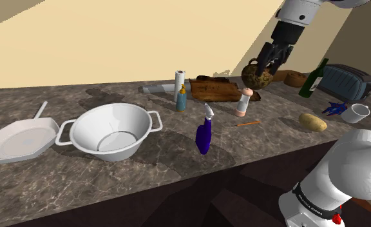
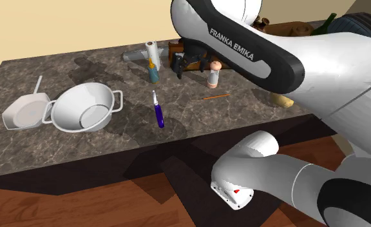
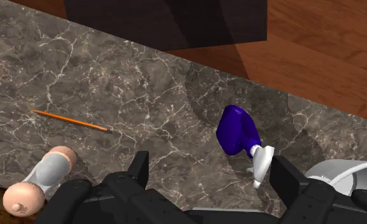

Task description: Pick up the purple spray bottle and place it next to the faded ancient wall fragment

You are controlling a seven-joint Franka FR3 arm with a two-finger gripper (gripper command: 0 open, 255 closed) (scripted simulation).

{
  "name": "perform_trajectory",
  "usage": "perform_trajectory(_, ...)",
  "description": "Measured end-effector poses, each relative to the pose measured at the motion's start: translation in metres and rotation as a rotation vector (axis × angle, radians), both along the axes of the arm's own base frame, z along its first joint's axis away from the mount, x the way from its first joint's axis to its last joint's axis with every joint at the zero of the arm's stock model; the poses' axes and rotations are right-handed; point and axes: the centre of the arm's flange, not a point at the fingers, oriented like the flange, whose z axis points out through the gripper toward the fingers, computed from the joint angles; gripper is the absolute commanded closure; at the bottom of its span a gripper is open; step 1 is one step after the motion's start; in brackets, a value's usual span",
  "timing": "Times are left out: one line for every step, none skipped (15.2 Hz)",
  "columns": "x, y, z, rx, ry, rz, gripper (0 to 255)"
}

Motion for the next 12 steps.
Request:
perform_trajectory(0.0,0.0,0.0,0.0,0.0,0.0,0)
perform_trajectory(0.003,0.005,-0.004,-0.003,0.001,-0.004,0)
perform_trajectory(0.007,0.012,-0.011,-0.007,0.003,-0.011,0)
perform_trajectory(0.011,0.019,-0.018,-0.012,0.005,-0.02,0)
perform_trajectory(0.018,0.027,-0.027,-0.018,0.007,-0.029,0)
perform_trajectory(0.023,0.034,-0.036,-0.024,0.009,-0.038,0)
perform_trajectory(0.032,0.041,-0.044,-0.029,0.01,-0.048,0)
perform_trajectory(0.036,0.053,-0.054,-0.035,0.012,-0.057,0)
perform_trajectory(0.039,0.061,-0.06,-0.041,0.014,-0.067,0)
perform_trajectory(0.044,0.071,-0.067,-0.047,0.016,-0.076,0)
perform_trajectory(0.052,0.081,-0.077,-0.053,0.018,-0.086,0)
perform_trajectory(0.059,0.088,-0.089,-0.059,0.02,-0.097,0)
